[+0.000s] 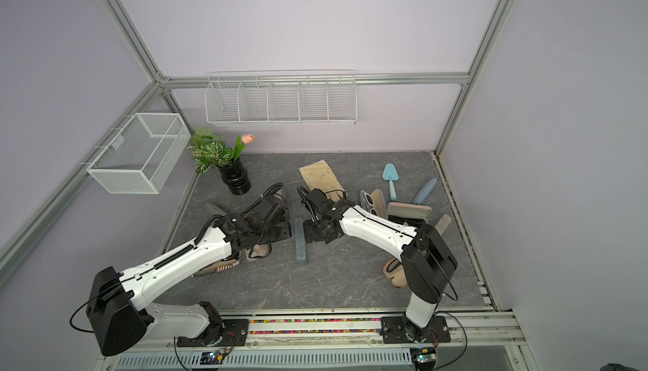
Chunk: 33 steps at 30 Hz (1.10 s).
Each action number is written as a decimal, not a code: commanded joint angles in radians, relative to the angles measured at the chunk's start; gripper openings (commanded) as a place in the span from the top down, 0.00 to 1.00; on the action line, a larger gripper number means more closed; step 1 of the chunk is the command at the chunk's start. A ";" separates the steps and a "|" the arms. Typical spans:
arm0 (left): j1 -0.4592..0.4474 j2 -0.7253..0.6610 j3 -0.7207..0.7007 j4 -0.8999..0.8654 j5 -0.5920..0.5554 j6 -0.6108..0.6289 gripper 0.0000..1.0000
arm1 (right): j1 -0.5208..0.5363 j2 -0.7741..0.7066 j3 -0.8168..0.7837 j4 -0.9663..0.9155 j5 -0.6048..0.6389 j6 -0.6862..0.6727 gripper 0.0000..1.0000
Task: Close the glasses case
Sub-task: Close the glasses case at the center of the board, then pick up the glasses case at the center of the board.
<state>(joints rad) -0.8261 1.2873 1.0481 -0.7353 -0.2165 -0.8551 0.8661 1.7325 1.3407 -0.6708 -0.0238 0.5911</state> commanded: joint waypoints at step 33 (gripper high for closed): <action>0.105 -0.393 -0.143 -0.234 -0.175 -0.055 0.42 | 0.036 0.266 0.292 -0.201 0.054 -0.065 0.73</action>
<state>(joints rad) -0.7265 0.8894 0.9157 -0.9768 -0.3874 -0.8894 0.9241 2.0720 1.6234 -0.8371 -0.0120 0.5339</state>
